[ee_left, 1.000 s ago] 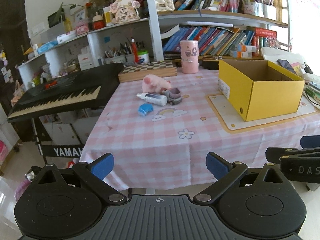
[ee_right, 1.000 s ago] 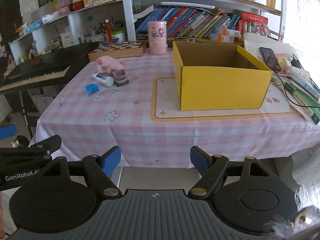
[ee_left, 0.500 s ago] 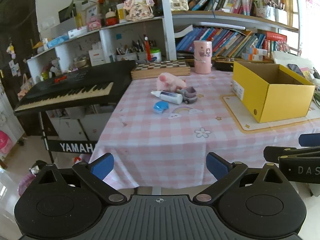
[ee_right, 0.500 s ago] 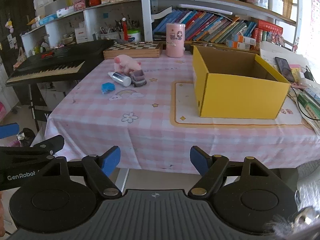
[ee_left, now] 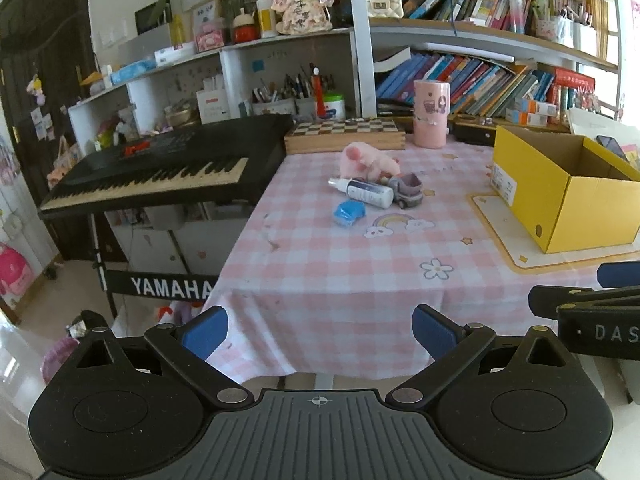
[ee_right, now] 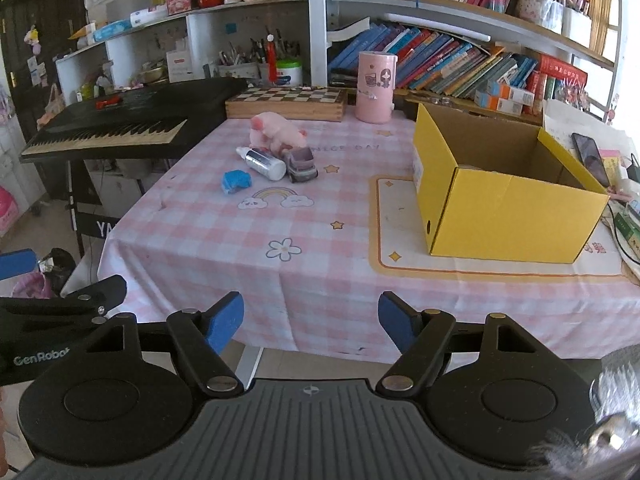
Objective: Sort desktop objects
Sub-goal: 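Move the left tool to the blue eraser while the right tool reaches the toy car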
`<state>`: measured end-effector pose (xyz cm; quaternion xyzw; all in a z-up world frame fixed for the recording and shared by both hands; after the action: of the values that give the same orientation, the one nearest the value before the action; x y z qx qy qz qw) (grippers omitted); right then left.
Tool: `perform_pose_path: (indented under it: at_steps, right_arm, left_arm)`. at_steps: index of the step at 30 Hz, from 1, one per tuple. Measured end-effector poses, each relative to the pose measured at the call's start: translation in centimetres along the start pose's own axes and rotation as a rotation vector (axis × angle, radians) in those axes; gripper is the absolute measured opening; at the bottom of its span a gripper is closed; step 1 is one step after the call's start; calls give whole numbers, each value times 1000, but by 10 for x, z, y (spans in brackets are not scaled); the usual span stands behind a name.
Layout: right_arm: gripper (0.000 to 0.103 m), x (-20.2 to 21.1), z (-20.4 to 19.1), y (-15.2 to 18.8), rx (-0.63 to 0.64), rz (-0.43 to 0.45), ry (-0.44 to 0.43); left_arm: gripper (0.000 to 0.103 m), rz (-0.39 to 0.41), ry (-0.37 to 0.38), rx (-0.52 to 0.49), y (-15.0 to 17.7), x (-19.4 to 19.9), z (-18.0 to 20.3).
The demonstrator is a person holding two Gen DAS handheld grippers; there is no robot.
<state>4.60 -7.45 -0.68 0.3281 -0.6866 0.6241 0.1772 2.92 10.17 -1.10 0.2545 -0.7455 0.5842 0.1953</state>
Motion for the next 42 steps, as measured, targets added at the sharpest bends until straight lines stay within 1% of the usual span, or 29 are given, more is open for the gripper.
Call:
perform_pose_path:
  at_steps: [3, 8, 14, 19, 25, 33, 40, 42]
  right_arm:
    - [70, -8, -1, -4, -19, -10, -8]
    - [70, -23, -9, -9, -5, -21, -31]
    - [68, -42, -12, -21, 8, -24, -51]
    - [68, -65, -9, -37, 22, -35, -55]
    - [66, -100, -3, -57, 26, -83, -53]
    - [66, -143, -1, -86, 44, -139, -74]
    - [65, -178, -3, -111, 65, -169, -98]
    - [62, -186, -3, -117, 72, -173, -103]
  left_arm:
    - [100, 5, 12, 3, -1, -2, -3]
    - [100, 6, 1, 5, -4, -11, -8]
    - [100, 5, -9, -20, -15, -29, -5]
    - [100, 3, -3, -25, -29, -52, -1]
    - [100, -37, 3, -16, -43, -82, 3]
    - [99, -97, -1, 18, -61, -119, 2]
    - [99, -130, -11, 48, -78, -146, 0]
    - [99, -142, -12, 56, -82, -155, -1]
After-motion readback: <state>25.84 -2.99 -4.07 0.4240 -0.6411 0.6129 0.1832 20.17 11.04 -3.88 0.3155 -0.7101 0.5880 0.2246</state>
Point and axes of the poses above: each gripper's, at about its wrist camera, not at the fingertips, and x roughly against the way its jaws point, z to its right, y to its underside, the point moved 2 cm from there along -x, roughly the way its jaws point, and after that the axes turned 9 degrees about -x, right-handed, at the moved point
